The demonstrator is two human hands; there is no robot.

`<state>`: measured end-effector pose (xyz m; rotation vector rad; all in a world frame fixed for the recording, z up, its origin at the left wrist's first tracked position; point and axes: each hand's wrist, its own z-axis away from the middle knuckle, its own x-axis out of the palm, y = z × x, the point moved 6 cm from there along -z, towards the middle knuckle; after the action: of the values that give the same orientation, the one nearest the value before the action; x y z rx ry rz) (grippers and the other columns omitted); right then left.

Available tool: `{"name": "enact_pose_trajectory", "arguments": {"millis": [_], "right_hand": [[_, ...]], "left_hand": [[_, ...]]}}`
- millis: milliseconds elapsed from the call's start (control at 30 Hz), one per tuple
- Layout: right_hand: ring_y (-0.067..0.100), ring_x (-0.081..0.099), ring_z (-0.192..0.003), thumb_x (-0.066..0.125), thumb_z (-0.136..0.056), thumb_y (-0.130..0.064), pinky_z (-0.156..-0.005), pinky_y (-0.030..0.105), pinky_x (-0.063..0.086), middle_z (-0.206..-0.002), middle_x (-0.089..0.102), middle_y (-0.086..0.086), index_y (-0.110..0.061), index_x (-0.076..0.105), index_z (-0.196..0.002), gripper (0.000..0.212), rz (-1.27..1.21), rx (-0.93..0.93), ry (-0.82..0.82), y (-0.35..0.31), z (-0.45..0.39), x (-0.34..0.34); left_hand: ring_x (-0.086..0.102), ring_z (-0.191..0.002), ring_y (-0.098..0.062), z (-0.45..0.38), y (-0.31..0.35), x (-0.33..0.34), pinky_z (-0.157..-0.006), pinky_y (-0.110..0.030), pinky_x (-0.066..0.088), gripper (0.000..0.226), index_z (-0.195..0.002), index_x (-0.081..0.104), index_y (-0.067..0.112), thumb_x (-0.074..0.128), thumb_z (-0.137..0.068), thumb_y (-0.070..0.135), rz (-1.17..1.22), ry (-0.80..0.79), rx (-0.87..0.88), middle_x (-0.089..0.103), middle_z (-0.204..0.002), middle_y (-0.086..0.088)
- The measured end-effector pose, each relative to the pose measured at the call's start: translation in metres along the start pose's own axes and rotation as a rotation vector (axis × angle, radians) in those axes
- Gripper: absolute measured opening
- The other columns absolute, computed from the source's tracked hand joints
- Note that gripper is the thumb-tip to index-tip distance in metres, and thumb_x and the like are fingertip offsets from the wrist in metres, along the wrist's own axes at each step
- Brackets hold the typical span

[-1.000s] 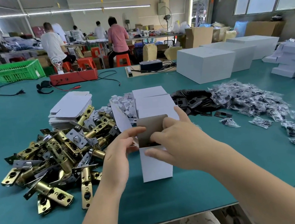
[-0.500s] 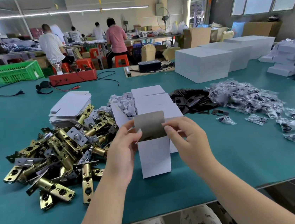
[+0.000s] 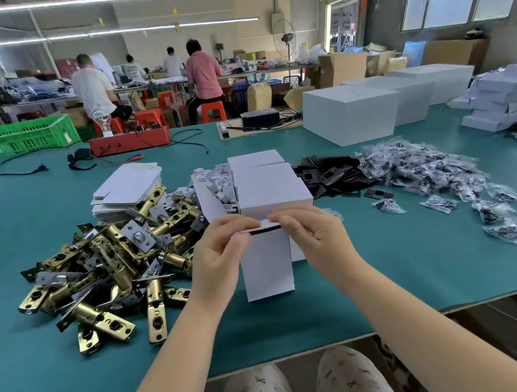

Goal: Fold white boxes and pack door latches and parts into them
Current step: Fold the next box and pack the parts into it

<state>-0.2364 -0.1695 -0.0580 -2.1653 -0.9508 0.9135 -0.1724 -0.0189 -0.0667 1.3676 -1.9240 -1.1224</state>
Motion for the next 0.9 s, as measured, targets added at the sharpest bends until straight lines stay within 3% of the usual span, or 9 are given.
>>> {"name": "enact_pose_trajectory", "arguments": {"millis": [67,167,333,467,600,700,900], "right_hand": [[-0.011,0.055,-0.104,0.058,-0.092,-0.024,-0.090,0.007,0.038,-0.108,0.059,-0.026,-0.022,0.072,-0.105,0.019,0.037,-0.039,0.008,0.004,0.006,0.001],[-0.007,0.056,-0.102,0.062,-0.092,-0.016,-0.088,0.008,0.041,-0.112,0.057,-0.023,-0.030,0.065,-0.108,0.022,-0.040,0.024,-0.047,0.009,0.003,0.005],[-0.007,0.054,-0.094,0.062,-0.092,-0.011,-0.084,0.009,0.041,-0.105,0.056,-0.012,-0.031,0.066,-0.100,0.022,-0.083,0.065,-0.161,0.006,-0.007,0.007],[-0.002,0.054,-0.091,0.061,-0.093,-0.015,-0.078,0.011,0.041,-0.096,0.060,-0.014,-0.042,0.064,-0.091,0.028,-0.006,0.043,-0.096,0.001,-0.012,0.005],[0.003,0.053,-0.079,0.061,-0.092,-0.018,-0.071,0.012,0.040,-0.083,0.058,-0.012,-0.027,0.072,-0.097,0.015,0.042,0.012,-0.040,-0.001,-0.015,0.003],[0.003,0.055,-0.085,0.062,-0.092,-0.015,-0.074,0.014,0.043,-0.087,0.062,-0.016,-0.019,0.074,-0.098,0.014,0.066,-0.011,-0.062,-0.004,-0.015,0.002],[0.003,0.060,-0.094,0.063,-0.091,-0.016,-0.079,0.019,0.048,-0.097,0.070,-0.015,-0.028,0.073,-0.098,0.017,0.026,-0.029,-0.110,-0.004,-0.010,-0.001]], "left_hand": [[0.061,-0.106,-0.008,0.004,-0.001,-0.002,-0.086,-0.021,0.049,0.019,-0.085,0.076,0.041,0.059,-0.078,0.037,-0.056,-0.056,0.038,0.067,-0.104,0.011],[0.061,-0.109,-0.010,0.002,-0.006,-0.005,-0.091,-0.029,0.050,0.019,-0.096,0.072,0.039,0.064,-0.078,0.039,-0.144,-0.082,0.035,0.065,-0.107,0.020],[0.063,-0.099,-0.002,-0.006,-0.004,-0.006,-0.079,-0.012,0.048,0.031,-0.095,0.070,0.049,0.069,-0.083,0.021,-0.165,-0.104,0.055,0.068,-0.103,0.023],[0.065,-0.084,0.002,-0.012,0.002,-0.008,-0.072,-0.008,0.047,0.015,-0.091,0.073,0.041,0.068,-0.084,0.029,-0.146,-0.131,0.051,0.072,-0.094,0.021],[0.058,-0.067,0.002,-0.018,0.005,-0.010,-0.064,-0.006,0.043,0.014,-0.093,0.073,0.036,0.063,-0.084,0.035,-0.160,-0.144,0.037,0.071,-0.078,0.021],[0.062,-0.074,0.002,-0.019,0.006,-0.009,-0.068,-0.007,0.044,0.013,-0.090,0.074,0.036,0.064,-0.082,0.035,-0.158,-0.160,0.029,0.072,-0.084,0.020],[0.065,-0.091,0.001,-0.012,0.007,-0.009,-0.075,-0.007,0.044,0.015,-0.094,0.073,0.036,0.062,-0.085,0.032,-0.166,-0.194,0.053,0.071,-0.098,0.020]]}}
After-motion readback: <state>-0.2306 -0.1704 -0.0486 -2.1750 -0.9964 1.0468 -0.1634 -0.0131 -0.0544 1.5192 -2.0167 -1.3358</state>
